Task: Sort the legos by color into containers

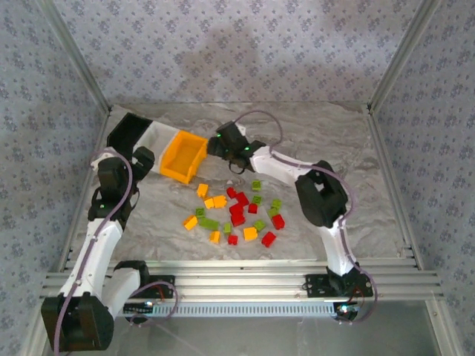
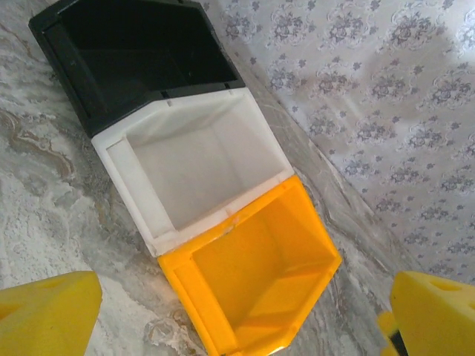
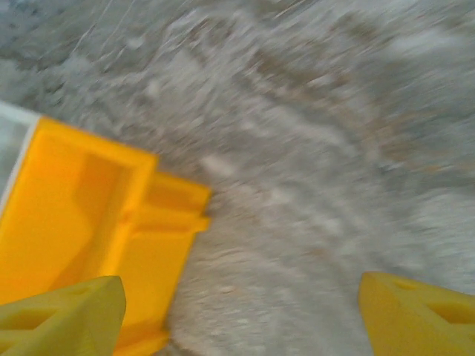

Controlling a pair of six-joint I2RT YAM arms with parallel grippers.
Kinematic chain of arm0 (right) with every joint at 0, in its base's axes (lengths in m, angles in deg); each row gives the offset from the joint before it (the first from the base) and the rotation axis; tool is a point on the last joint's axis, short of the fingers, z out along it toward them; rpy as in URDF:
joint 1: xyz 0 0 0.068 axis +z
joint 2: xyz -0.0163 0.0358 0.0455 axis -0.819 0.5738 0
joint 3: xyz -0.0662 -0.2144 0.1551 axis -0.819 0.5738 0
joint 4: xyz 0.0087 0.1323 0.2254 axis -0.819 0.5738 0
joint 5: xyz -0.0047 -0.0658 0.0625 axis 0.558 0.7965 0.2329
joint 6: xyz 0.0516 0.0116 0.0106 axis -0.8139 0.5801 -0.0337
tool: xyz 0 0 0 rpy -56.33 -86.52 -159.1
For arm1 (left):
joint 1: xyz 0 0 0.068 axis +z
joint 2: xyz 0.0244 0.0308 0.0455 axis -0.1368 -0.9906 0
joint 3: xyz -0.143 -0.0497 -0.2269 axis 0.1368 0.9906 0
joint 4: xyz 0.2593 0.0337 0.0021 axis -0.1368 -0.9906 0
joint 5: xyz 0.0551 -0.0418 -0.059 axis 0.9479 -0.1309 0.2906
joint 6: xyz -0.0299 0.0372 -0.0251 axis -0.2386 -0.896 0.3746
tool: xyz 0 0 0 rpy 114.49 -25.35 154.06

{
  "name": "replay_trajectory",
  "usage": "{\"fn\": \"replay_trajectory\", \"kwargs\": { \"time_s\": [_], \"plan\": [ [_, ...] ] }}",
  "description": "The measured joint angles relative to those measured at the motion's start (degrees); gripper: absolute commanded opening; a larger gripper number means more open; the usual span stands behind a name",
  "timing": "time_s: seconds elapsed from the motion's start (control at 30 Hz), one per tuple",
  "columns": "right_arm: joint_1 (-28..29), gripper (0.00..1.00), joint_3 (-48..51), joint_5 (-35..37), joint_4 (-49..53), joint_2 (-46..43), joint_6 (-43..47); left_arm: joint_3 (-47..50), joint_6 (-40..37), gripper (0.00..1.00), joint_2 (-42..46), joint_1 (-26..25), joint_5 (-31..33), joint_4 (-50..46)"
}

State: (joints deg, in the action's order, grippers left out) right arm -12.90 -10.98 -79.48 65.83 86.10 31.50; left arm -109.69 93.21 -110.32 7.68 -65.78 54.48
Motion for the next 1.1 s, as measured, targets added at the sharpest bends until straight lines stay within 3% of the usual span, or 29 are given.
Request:
{"fn": "replay_trajectory", "kwargs": {
  "time_s": [0.4, 0.6, 0.97, 1.1],
  "plan": [
    [2.69, 0.76, -17.31, -2.51, 2.73, 13.42, -7.80, 0.00, 0.02, 1.00, 0.07, -1.88, -2.05, -0.11],
    [2.51, 0.59, -27.26, -4.63, 9.18, 20.15, -10.29, 0.00, 0.00, 1.00, 0.50, -2.32, -2.03, -0.68],
    [1.01, 0.17, -29.44, -6.21, 16.57, 20.26, -10.91, -0.90, 0.02, 1.00, 0.46, -2.84, -1.92, -3.21],
    [-0.52, 0.02, -29.03, -5.95, 20.70, 18.91, -6.93, -1.81, 0.02, 1.00, -0.11, -3.34, -1.95, -3.76]
  ]
}}
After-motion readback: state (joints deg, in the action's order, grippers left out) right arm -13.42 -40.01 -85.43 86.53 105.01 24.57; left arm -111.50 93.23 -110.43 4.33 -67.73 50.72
